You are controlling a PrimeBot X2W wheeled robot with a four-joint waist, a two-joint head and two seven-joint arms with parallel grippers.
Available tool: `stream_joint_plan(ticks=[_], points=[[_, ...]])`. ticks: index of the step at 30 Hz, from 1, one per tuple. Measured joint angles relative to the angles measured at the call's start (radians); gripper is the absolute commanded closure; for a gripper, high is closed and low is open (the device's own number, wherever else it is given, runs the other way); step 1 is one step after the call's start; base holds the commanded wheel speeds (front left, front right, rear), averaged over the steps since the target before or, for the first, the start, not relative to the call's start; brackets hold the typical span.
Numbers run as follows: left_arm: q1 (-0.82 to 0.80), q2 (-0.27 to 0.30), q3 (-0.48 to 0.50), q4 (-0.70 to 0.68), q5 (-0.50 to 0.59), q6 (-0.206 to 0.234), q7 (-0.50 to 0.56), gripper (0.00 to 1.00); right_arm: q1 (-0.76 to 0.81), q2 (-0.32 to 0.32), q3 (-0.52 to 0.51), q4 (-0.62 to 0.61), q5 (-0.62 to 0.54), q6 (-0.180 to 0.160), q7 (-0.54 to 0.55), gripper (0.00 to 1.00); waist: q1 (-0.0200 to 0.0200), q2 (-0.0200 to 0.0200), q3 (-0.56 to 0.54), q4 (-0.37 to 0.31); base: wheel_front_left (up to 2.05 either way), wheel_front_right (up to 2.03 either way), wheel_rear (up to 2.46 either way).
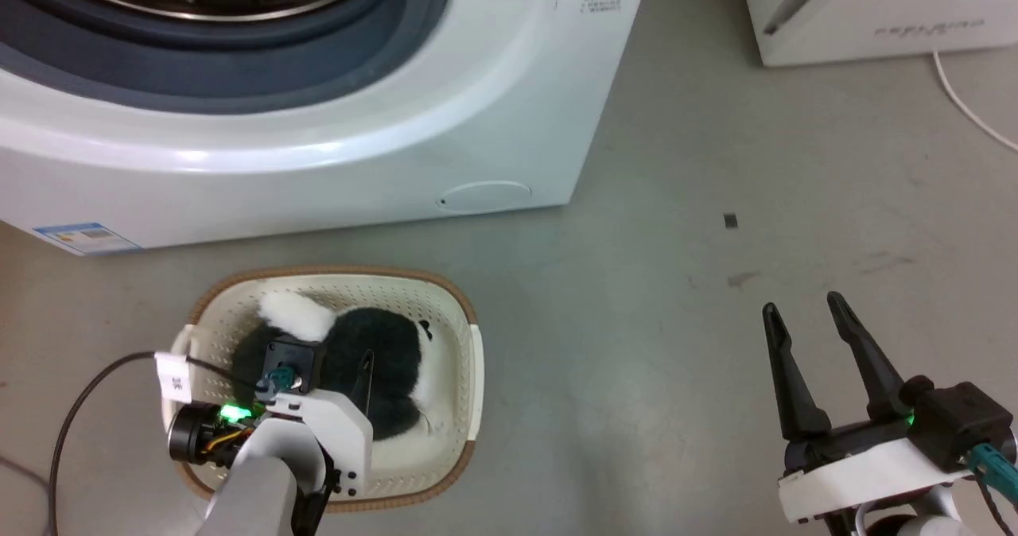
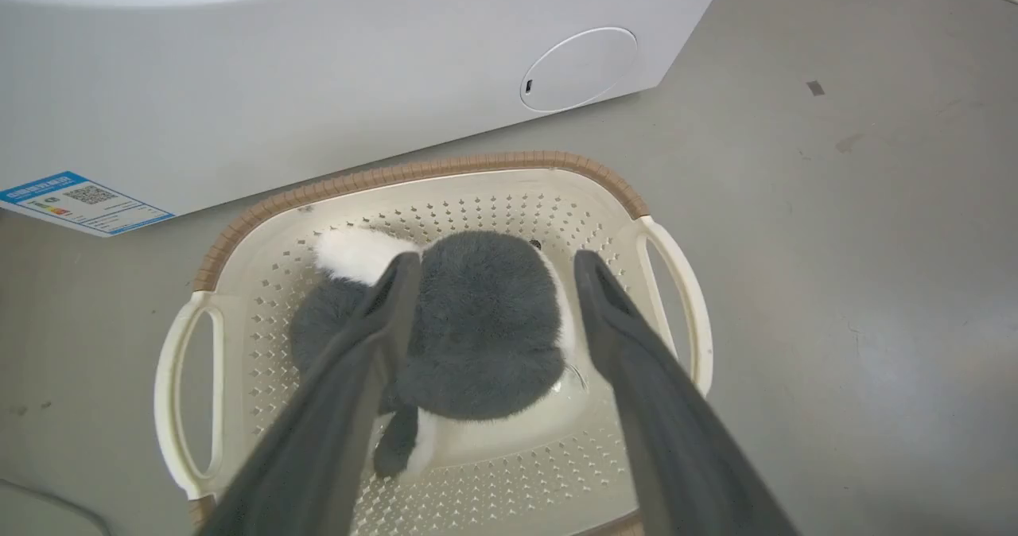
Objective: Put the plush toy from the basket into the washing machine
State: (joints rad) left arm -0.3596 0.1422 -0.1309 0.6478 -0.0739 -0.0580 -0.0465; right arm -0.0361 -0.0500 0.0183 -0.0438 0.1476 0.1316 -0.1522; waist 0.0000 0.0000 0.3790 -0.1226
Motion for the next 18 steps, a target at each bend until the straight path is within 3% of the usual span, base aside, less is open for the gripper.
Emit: stream_joint_plan(ticks=[18], points=[[-0.232,0.092,-0.088,0.247,-0.023,-0.034,0.070,0.00,-0.044,0.000,0.016,-0.019,0.078,0.000,-0.036,0.00,0.0001,0.0000,0.208,-0.089,0.00,0.00,0.00]])
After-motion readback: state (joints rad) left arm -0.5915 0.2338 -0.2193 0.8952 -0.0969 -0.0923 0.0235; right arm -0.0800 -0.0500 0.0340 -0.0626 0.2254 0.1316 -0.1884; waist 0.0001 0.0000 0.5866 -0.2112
